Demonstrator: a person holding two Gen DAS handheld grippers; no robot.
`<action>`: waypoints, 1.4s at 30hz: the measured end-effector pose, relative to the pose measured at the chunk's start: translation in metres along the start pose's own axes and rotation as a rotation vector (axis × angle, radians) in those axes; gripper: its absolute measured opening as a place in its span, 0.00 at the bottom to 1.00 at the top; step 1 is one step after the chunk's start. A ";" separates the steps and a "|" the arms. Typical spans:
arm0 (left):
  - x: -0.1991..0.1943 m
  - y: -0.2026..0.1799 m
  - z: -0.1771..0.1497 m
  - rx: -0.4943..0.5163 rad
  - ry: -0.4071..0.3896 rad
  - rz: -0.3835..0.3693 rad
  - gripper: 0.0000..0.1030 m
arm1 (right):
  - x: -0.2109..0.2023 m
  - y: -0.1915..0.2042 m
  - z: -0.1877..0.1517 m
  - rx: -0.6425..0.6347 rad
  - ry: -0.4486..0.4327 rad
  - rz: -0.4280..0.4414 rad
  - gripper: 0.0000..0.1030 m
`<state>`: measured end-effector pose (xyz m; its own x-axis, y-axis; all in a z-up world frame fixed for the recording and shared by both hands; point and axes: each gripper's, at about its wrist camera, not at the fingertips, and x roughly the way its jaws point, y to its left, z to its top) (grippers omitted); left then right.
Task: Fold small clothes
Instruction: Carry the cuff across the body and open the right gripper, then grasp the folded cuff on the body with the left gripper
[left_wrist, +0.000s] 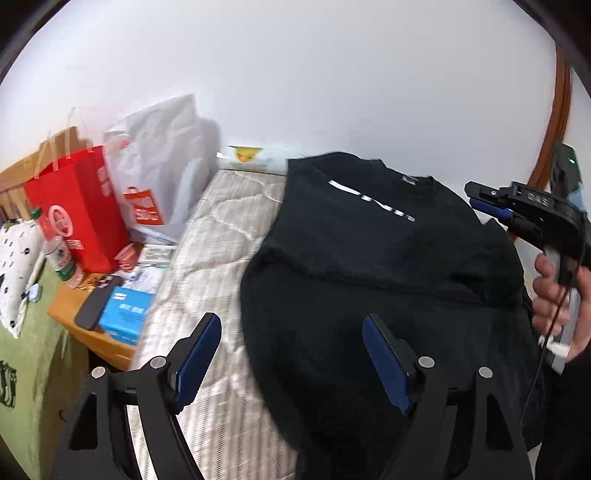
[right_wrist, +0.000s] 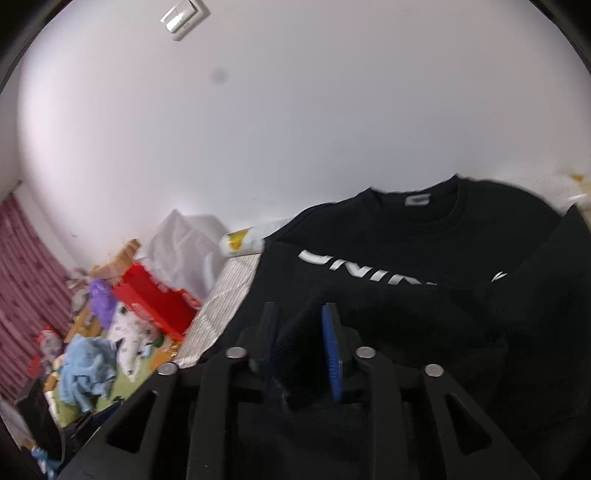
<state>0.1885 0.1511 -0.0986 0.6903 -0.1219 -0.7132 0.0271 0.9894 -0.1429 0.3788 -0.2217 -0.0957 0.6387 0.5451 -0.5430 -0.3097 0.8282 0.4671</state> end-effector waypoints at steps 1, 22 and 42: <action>0.007 -0.009 0.003 0.014 0.006 -0.012 0.75 | -0.003 -0.002 -0.003 -0.017 -0.013 -0.011 0.29; 0.161 -0.122 0.032 0.040 0.142 -0.074 0.30 | -0.153 -0.201 -0.101 0.057 0.008 -0.450 0.40; 0.068 -0.071 0.132 -0.037 -0.129 -0.123 0.08 | -0.042 -0.172 -0.059 -0.218 0.132 -0.610 0.49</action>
<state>0.3292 0.0830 -0.0464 0.7702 -0.2283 -0.5956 0.0920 0.9637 -0.2505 0.3634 -0.3792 -0.1939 0.6574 -0.0308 -0.7529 -0.0635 0.9934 -0.0960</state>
